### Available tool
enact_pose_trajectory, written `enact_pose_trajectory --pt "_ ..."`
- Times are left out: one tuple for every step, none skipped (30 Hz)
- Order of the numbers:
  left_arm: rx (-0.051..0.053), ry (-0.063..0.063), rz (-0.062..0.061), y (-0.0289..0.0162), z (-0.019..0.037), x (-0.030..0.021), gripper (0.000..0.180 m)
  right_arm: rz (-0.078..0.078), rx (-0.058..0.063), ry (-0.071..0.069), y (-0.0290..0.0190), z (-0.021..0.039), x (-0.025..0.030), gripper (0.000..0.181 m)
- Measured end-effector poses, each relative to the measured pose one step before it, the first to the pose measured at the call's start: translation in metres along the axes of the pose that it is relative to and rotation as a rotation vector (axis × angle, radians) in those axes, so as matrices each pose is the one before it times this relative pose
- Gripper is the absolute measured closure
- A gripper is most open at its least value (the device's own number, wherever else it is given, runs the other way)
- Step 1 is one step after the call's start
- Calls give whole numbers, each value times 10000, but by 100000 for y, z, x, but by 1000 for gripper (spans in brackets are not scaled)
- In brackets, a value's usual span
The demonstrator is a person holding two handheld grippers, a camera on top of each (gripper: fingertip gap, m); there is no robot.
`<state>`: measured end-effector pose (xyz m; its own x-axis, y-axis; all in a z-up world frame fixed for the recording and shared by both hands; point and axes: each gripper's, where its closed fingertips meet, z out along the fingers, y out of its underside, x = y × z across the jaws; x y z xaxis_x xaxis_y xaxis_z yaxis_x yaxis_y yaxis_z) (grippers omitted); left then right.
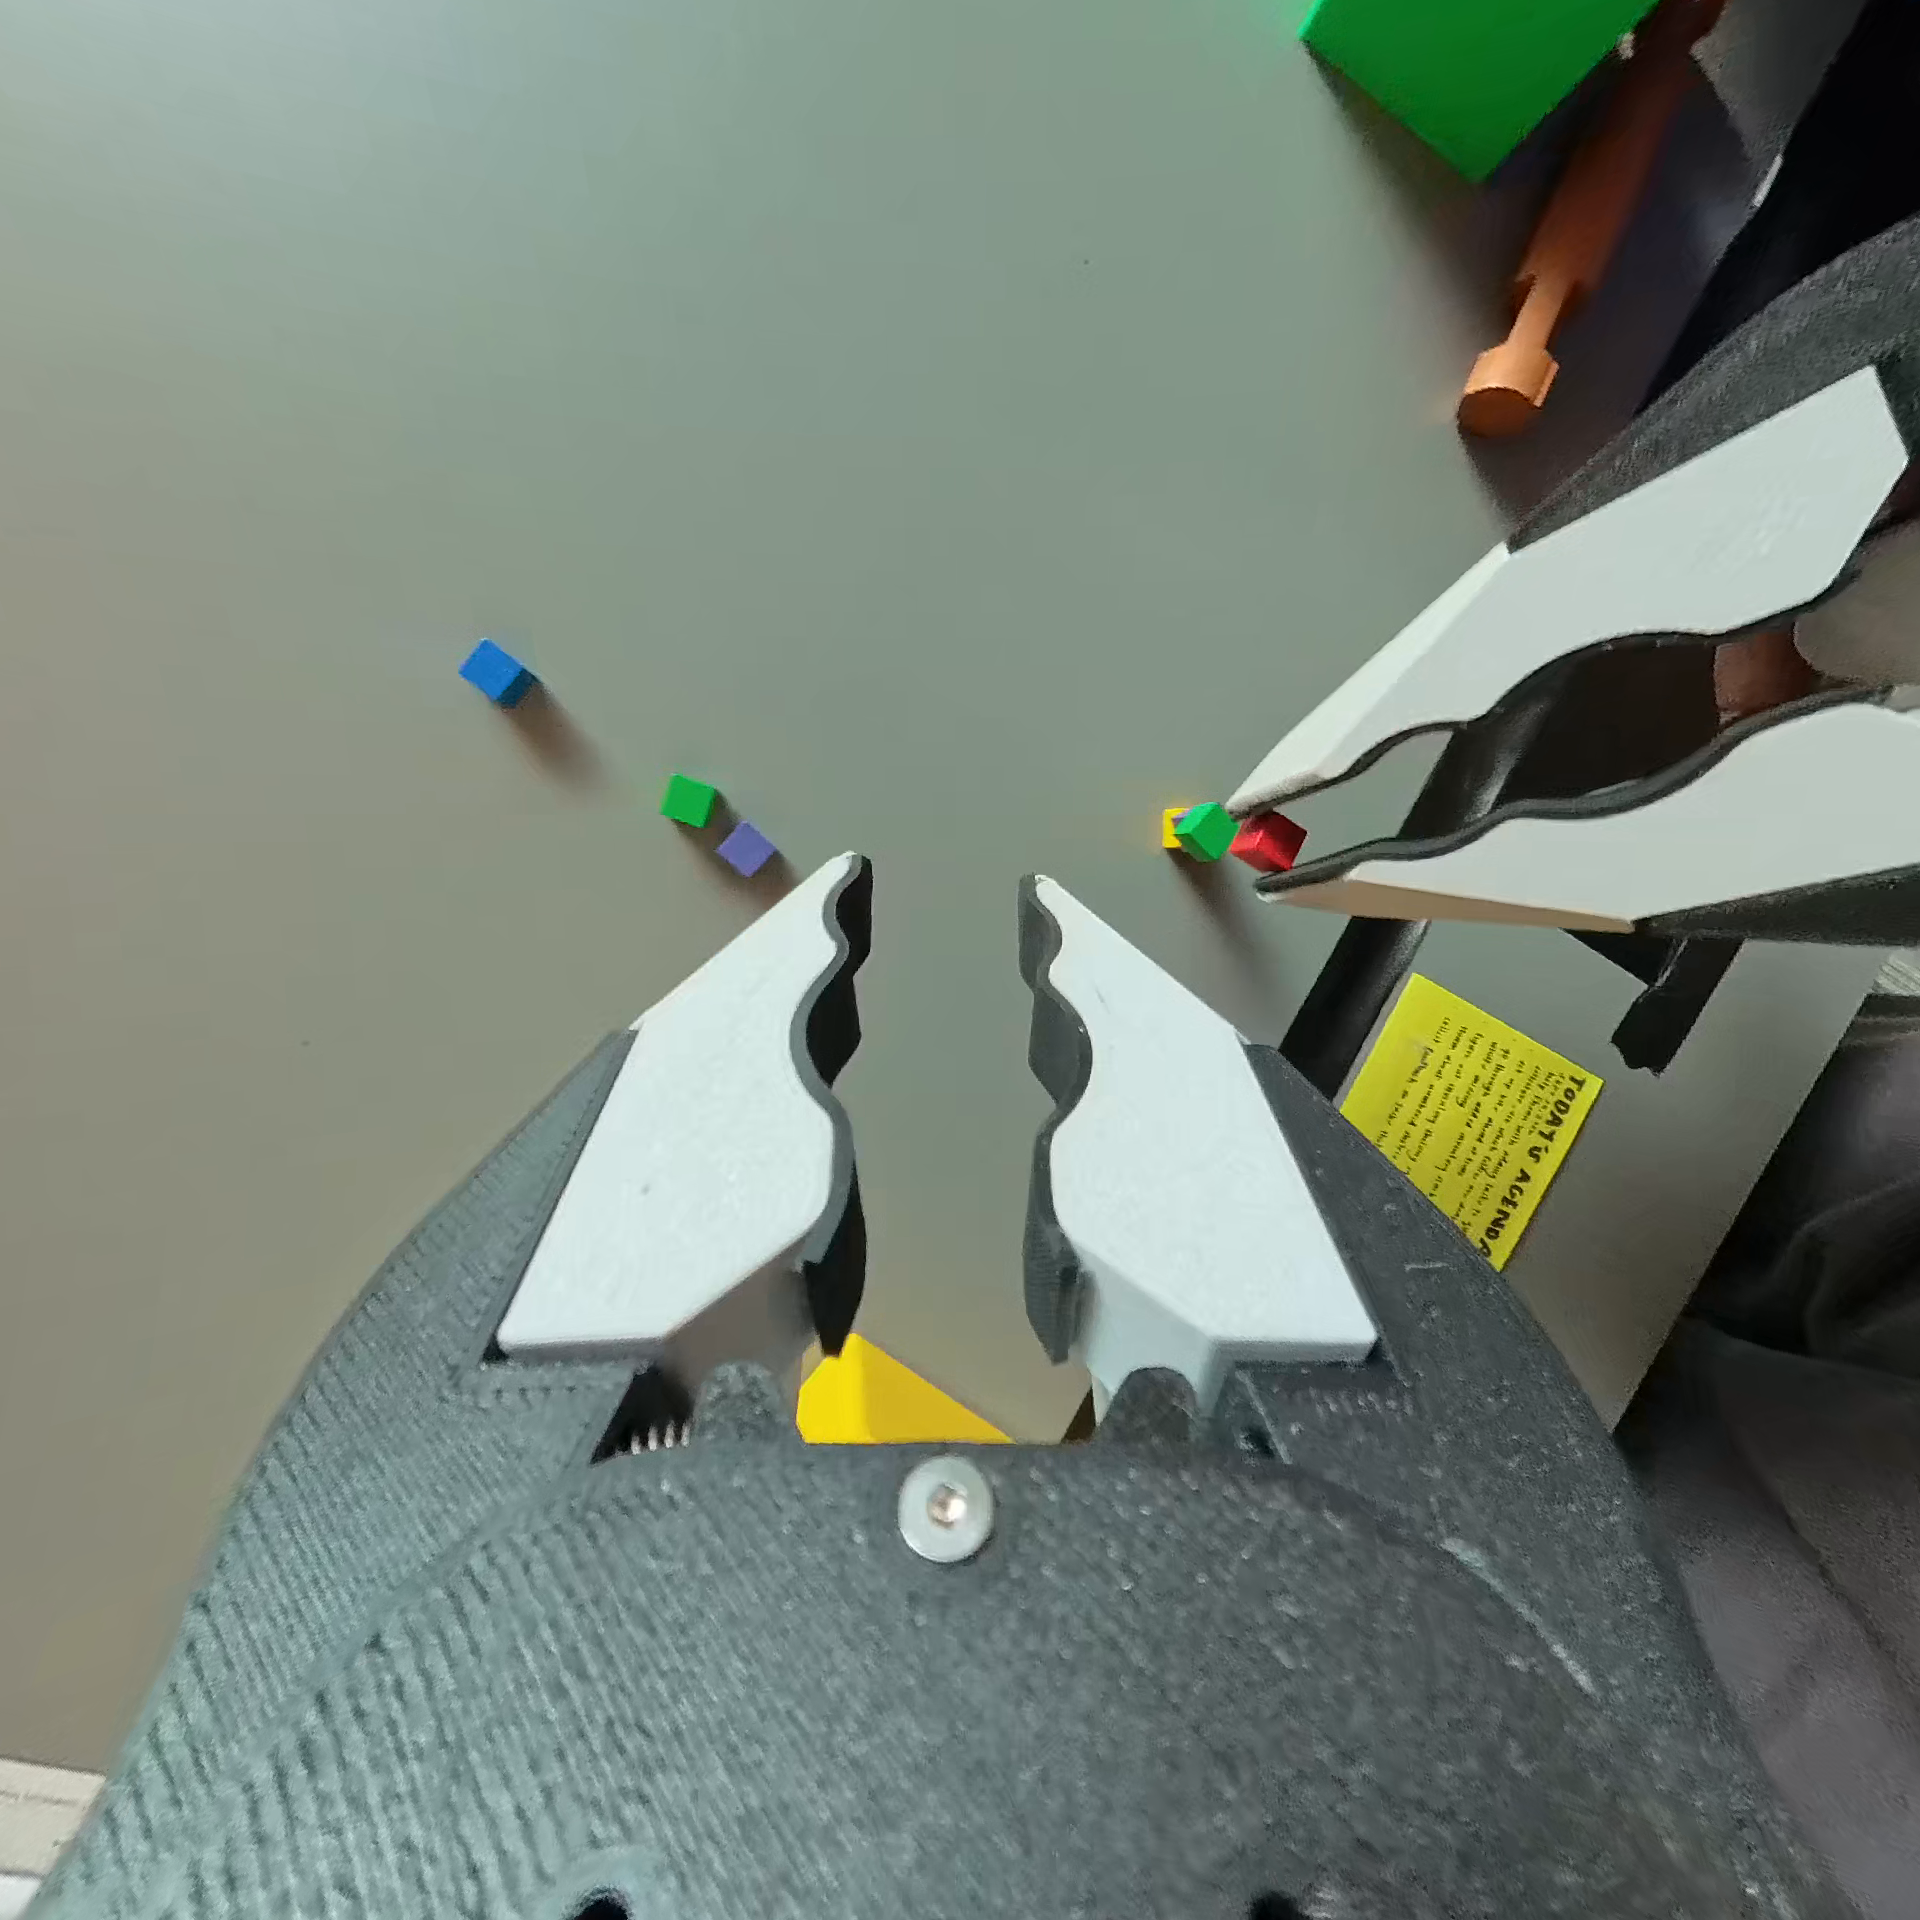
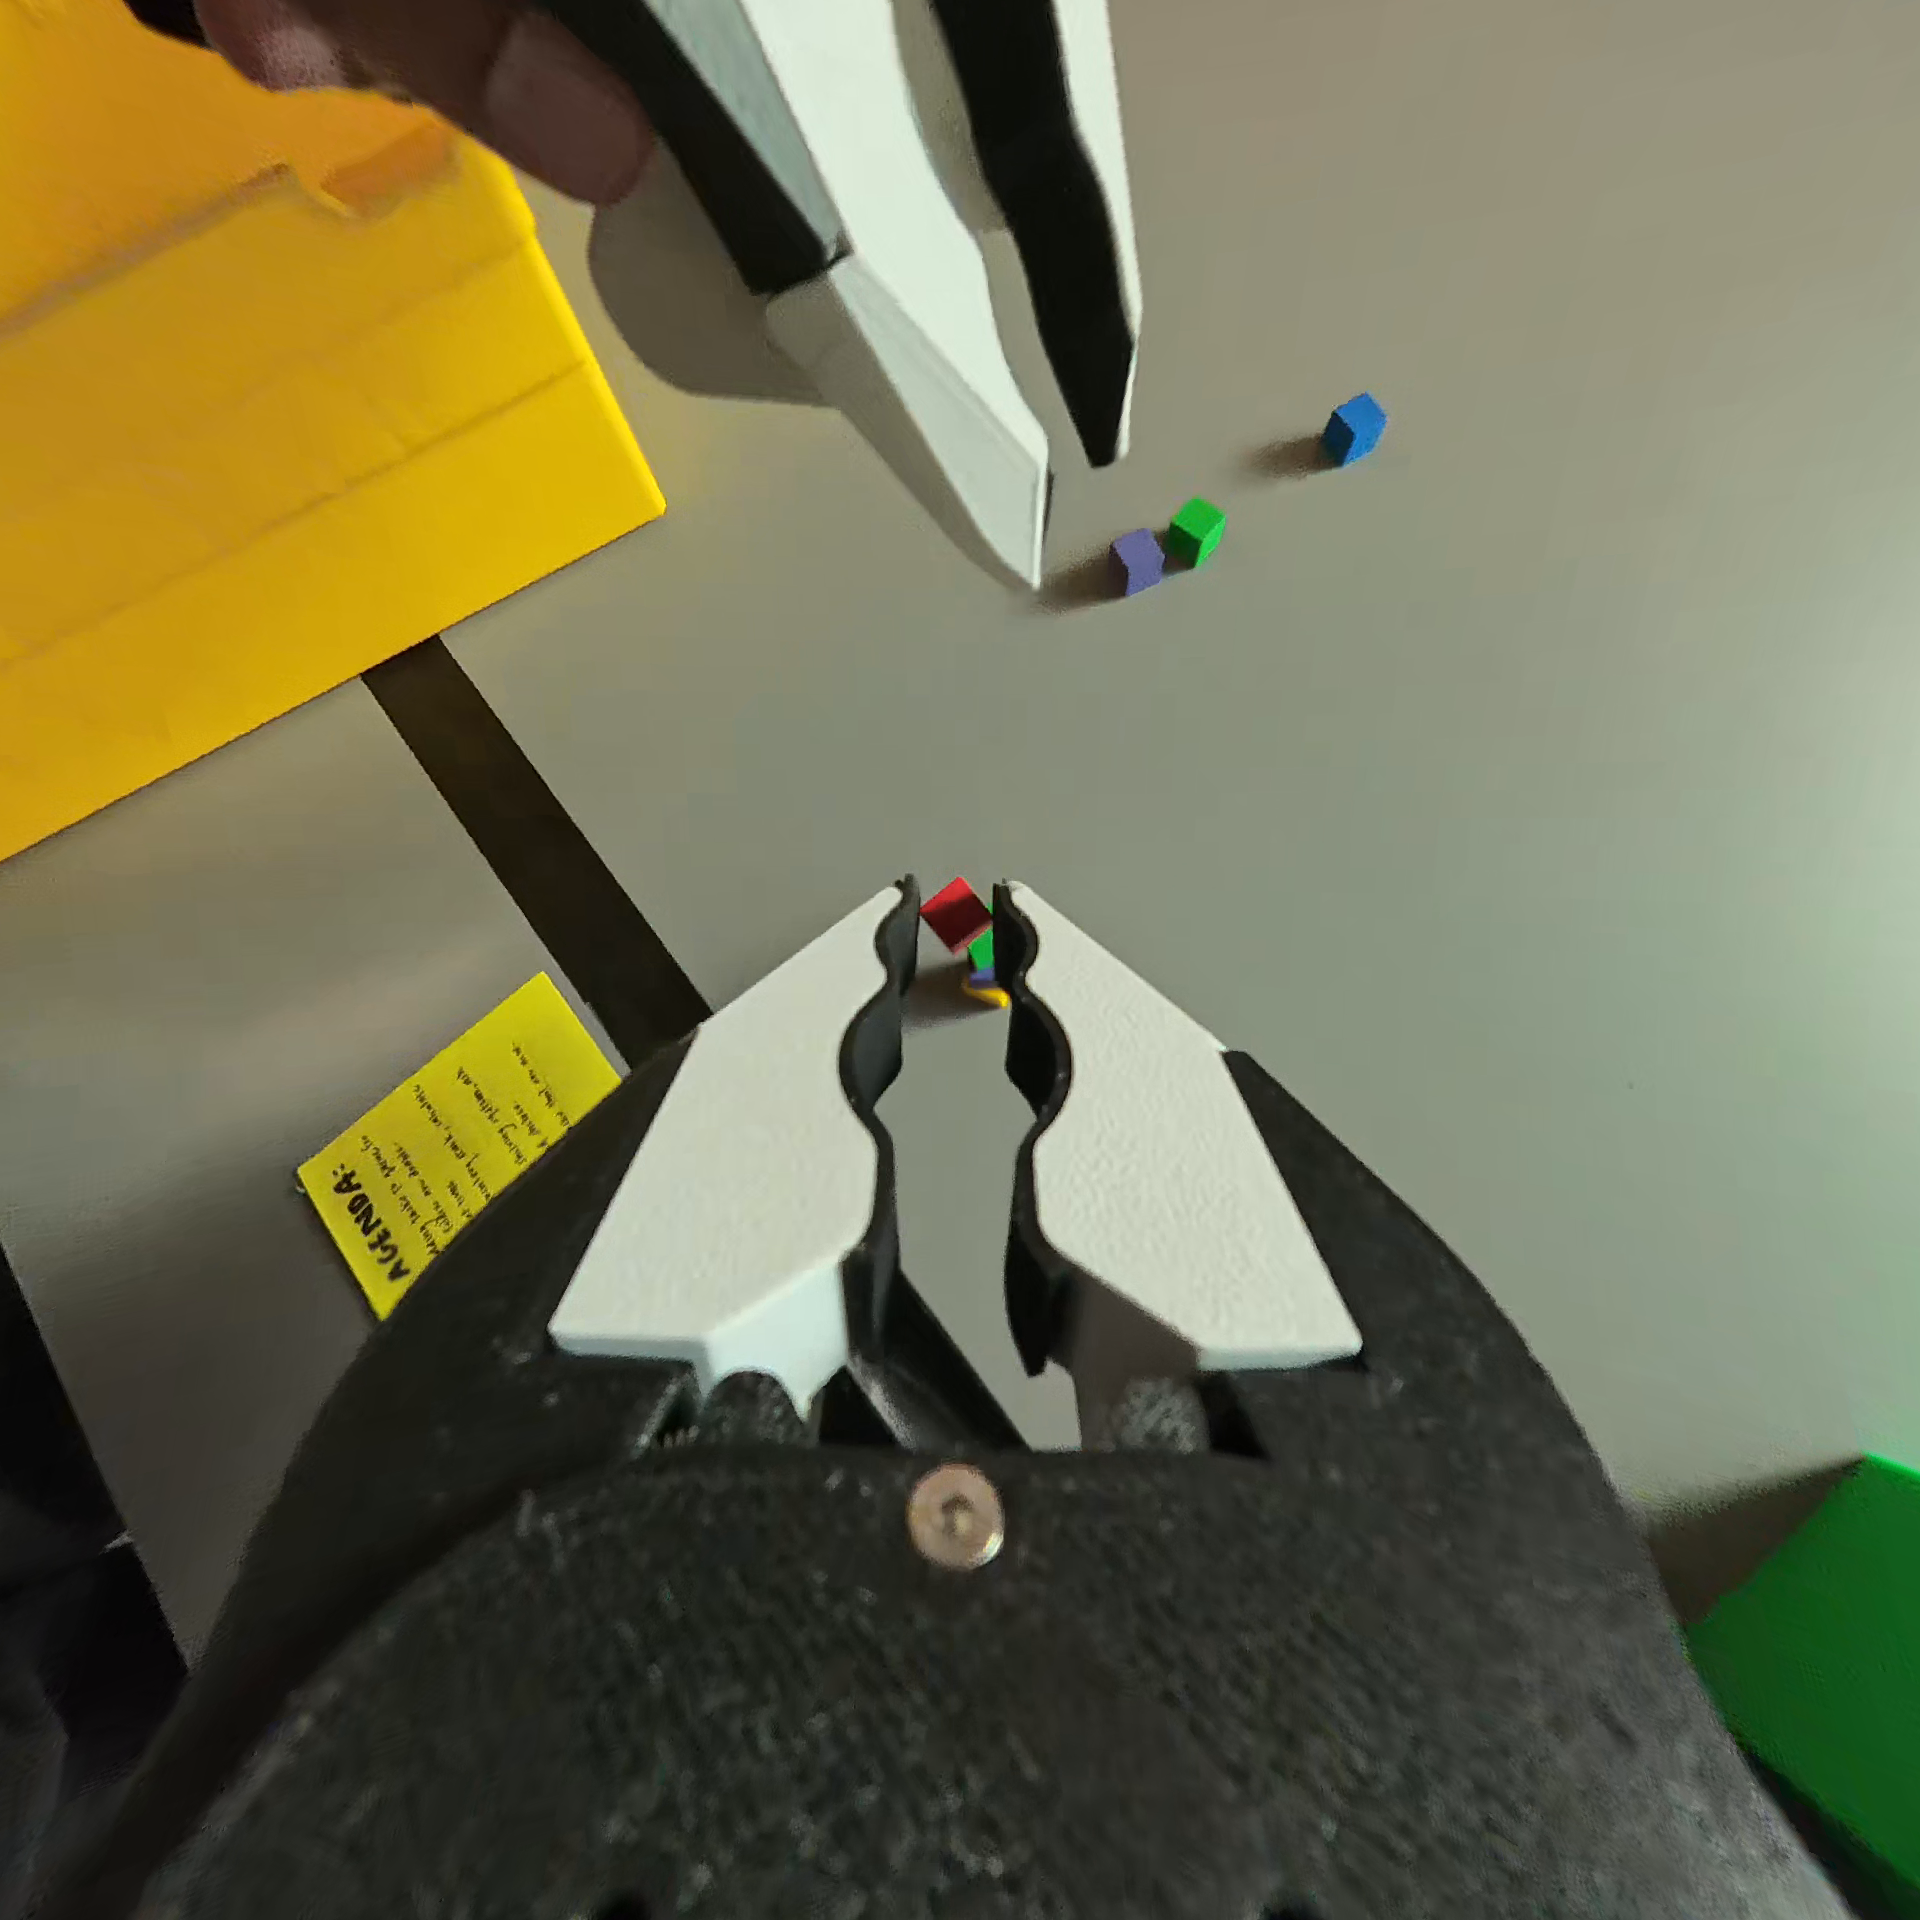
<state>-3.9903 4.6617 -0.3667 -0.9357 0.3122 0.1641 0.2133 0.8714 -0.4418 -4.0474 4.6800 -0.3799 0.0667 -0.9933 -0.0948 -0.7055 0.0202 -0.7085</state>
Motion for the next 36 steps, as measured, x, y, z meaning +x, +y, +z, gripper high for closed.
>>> enact_pose_trajectory --pt "41 -51 -63 -80 -120 -341 154 -59 -35 -7 -61 199 -56 169" --pt "52 -43 -60 -94 -114 -277 154 -26 -14 2 -72 146 -33 169" --pt "52 -13 -52 -76 -88 -169 154 1 -1 1 -62 107 -8 169" --pt "51 -16 -43 -55 -78 -125 154 10 -11 10 -34 96 29 169" --pt "39 -14 -36 -2 -52 -88 154 3 -28 22 18 84 51 169" --pt "14 1 -27 54 -16 -33 154 -4 -35 27 49 70 81 169" --pt "-2 8 -18 88 -3 9 154 1 -32 20 51 66 67 169" --pt "-6 7 -9 116 9 22 154 16 -29 14 61 38 66 169" --pt "-7 9 -2 115 14 38 154 21 -22 9 51 13 62 168" --pt "-19 14 6 140 23 37 154 12 -17 2 45 -8 26 169" --pt "-26 3 13 148 21 25 154 0 -27 4 73 -14 27 169" --pt "-28 -4 15 146 18 -7 154 -4 -41 6 106 -7 14 169" --pt "-25 0 11 128 16 1 154 -2 -43 5 123 -6 3 169" --pt "-16 -1 2 103 22 -29 154 6 -41 7 134 9 11 169" --pt "-9 2 -9 83 17 -37 154 19 -46 14 153 33 24 169" --pt "-3 10 -20 45 24 -25 154 23 -42 10 140 44 6 169" --pt "4 15 -22 12 28 -21 154 18 -17 1 71 54 -14 169" --pt "0 10 -18 7 32 -23 154 13 1 8 11 45 -14 168" --pt "-2 0 -4 -11 23 -28 154 7 -13 20 10 41 8 168" --pt "3 -5 8 -37 8 -10 154 -3 -29 22 11 37 8 168" --pt "11 2 10 -61 8 -4 154 -11 -24 16 25 36 -5 167" --pt "8 7 5 -63 0 18 154 -10 -13 13 24 15 -3 166" --pt "7 1 9 -58 9 5 154 -6 -2 10 4 1 -12 164" --pt "4 -4 13 -51 4 -14 154 -1 10 2 -11 -34 -20 164" --pt "-1 -5 9 -36 18 -15 154 10 22 -3 -41 -57 -8 162" --pt "2 -5 3 -31 23 -31 154 14 33 1 -63 -72 12 161" --pt "0 -2 -2 -22 27 -34 154 14 39 13 -77 -104 35 159" --pt "-11 -9 -3 -1 48 -63 154 18 47 8 -103 -129 43 157" --pt "-29 -37 -6 28 73 -130 154 38 71 -6 -158 -152 46 156" --pt "-43 -43 -14 60 96 -160 154 65 106 -7 -244 -199 98 155" --pt "-60 -57 -36 85 154 -214 154 85 137 7 -309 -227 189 154" --pt "-75 -53 -64 92 208 -240 154 103 151 40 -361 -249 349 155" --pt "-40 17 -90 0 246 -164 154 122 144 80 -367 -220 534 155" --pt "-9 88 -118 -113 241 -51 154 123 124 96 -337 -159 693 154" --pt "-61 94 -120 -155 211 -31 155 94 94 96 -329 -69 779 154" --pt "-62 6 -25 -230 157 -144 154 48 62 100 -298 8 849 155"
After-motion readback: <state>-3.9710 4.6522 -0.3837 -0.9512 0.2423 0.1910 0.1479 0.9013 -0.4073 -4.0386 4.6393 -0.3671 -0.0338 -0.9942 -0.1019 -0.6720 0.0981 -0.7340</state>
